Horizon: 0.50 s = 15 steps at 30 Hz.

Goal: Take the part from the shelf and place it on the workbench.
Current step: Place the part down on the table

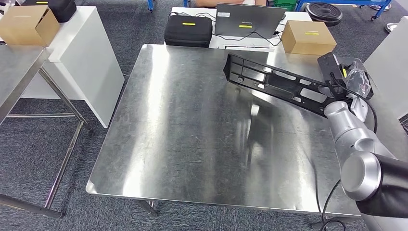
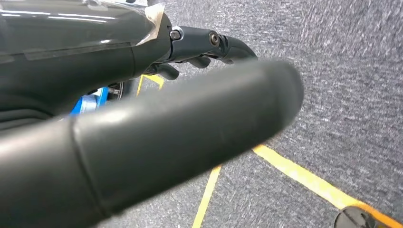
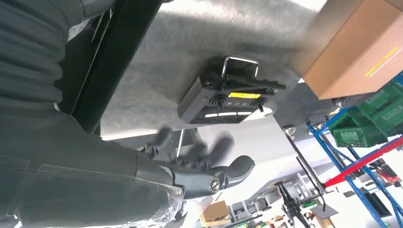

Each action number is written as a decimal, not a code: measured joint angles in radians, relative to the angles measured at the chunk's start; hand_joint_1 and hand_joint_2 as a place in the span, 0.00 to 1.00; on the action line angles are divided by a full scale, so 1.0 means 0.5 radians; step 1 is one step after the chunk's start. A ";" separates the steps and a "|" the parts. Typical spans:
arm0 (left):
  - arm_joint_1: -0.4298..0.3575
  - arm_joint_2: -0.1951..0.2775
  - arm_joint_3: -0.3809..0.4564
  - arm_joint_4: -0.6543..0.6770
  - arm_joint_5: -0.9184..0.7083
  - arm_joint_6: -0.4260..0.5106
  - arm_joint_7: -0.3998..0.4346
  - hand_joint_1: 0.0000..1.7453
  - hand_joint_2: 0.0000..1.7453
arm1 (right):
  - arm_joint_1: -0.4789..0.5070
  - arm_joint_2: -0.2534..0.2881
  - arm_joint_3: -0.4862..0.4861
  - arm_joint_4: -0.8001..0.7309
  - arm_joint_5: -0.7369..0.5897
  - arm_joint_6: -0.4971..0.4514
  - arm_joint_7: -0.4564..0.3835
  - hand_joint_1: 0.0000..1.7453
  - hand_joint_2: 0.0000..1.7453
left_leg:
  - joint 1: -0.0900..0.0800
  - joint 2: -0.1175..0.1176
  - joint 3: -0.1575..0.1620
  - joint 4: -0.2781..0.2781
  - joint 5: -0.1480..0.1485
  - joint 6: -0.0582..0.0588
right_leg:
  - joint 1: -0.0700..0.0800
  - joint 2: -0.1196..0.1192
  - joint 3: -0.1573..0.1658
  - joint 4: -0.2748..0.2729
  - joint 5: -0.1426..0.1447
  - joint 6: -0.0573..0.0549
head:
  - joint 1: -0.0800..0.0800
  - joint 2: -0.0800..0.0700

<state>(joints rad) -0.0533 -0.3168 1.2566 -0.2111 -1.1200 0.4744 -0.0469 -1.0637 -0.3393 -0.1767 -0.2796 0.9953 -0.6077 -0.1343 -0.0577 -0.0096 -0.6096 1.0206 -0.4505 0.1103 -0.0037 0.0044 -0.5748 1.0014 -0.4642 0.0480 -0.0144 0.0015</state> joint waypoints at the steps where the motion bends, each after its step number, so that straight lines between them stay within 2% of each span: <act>1: 0.000 0.000 0.000 0.000 -0.001 -0.004 0.002 0.00 0.00 | -0.001 0.006 -0.001 0.000 0.001 0.001 0.005 0.00 0.25 | 0.000 0.000 0.000 0.000 0.000 0.000 | 0.000 0.000 0.000 0.000 0.000 0.000 | 0.000 0.000; 2: 0.000 0.000 0.000 0.000 -0.001 -0.008 0.004 0.00 0.00 | -0.002 0.012 -0.002 0.000 0.003 0.003 0.012 0.00 0.00 | 0.000 0.000 0.000 0.000 0.000 0.000 | 0.000 0.000 0.000 0.000 0.000 0.000 | 0.001 0.000; 5: 0.000 0.000 0.000 0.000 -0.002 -0.048 0.008 0.00 0.00 | -0.010 0.021 -0.002 0.000 0.070 0.008 0.085 0.00 0.00 | 0.000 0.000 0.000 0.000 0.000 0.000 | 0.000 0.000 0.000 0.000 0.000 0.000 | 0.001 0.000; 8: -0.001 -0.001 -0.001 0.000 -0.023 -0.108 0.030 0.00 0.00 | -0.032 0.018 0.030 0.000 0.273 0.019 0.202 0.00 0.00 | 0.000 0.000 0.000 0.000 0.000 0.000 | 0.000 0.000 0.000 0.000 0.000 0.000 | 0.002 0.000; 12: -0.003 -0.003 -0.009 0.000 -0.077 -0.151 0.070 0.00 0.00 | -0.078 -0.001 0.148 0.000 0.540 0.131 0.309 0.00 0.00 | 0.000 0.000 0.001 0.000 0.000 0.000 | 0.000 0.000 0.001 0.000 0.000 0.000 | 0.002 0.000; 15: -0.006 -0.005 -0.026 0.000 -0.127 -0.191 0.083 0.00 0.00 | -0.094 -0.009 0.222 0.001 0.609 0.231 0.334 0.00 0.00 | 0.000 0.000 0.002 0.000 0.000 0.000 | 0.000 0.000 0.002 -0.001 0.000 0.000 | 0.002 0.000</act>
<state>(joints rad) -0.0563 -0.3194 1.2435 -0.2110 -1.1835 0.3788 -0.0052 -1.1105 -0.3439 -0.0658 -0.2792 1.2999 -0.4922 0.0326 -0.0578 -0.0096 -0.6088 1.0205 -0.4505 0.1103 -0.0037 0.0043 -0.5737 1.0010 -0.4642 0.0480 -0.0134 0.0015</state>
